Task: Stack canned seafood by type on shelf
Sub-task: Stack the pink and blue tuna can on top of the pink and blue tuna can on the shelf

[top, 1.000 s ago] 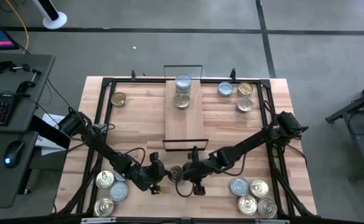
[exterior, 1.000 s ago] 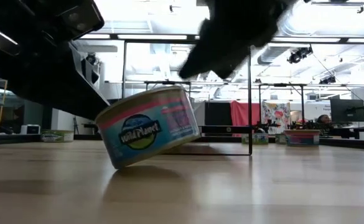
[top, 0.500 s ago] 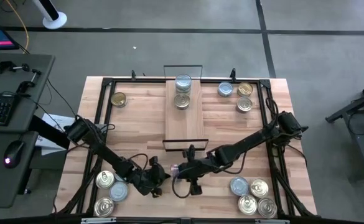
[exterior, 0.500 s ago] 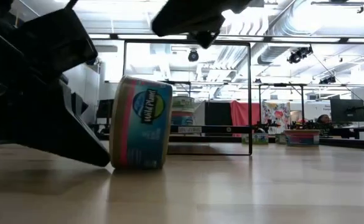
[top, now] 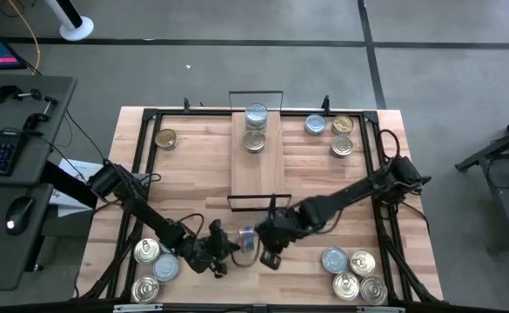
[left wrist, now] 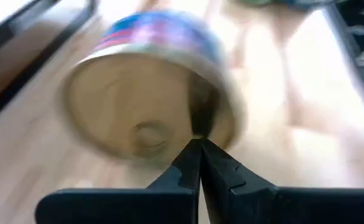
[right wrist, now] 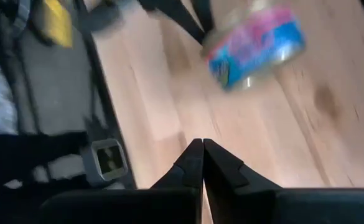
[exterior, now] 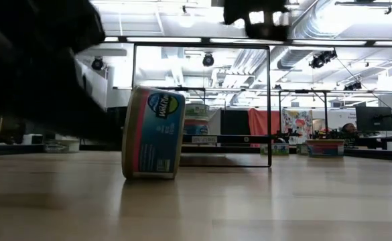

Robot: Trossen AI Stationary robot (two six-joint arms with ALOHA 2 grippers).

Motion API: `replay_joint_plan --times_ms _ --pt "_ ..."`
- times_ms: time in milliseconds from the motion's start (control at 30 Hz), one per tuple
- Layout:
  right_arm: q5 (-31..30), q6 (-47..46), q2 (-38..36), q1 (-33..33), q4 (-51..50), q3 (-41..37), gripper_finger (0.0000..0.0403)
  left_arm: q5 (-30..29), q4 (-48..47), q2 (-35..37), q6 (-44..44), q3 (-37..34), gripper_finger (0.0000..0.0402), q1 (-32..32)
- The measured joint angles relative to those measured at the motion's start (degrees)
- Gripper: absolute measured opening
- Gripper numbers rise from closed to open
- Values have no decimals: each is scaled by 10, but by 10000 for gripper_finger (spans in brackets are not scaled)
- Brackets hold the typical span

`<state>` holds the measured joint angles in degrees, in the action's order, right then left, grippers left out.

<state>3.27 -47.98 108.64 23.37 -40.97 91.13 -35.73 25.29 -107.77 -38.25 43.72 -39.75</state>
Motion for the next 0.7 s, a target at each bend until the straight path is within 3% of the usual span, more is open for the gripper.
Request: replay_joint_plan --times_ms 133,400,567,700 --pt "-26 -27 0 24 -53 0 0 44 28 0 39 6 0 0" --pt "-47 -78 0 60 -74 0 0 43 55 -21 120 39 0 40" --pt "-61 -111 0 63 -69 0 0 105 60 -22 129 65 0 56" --pt "-63 -64 0 59 -34 0 17 111 6 24 143 61 0 40"
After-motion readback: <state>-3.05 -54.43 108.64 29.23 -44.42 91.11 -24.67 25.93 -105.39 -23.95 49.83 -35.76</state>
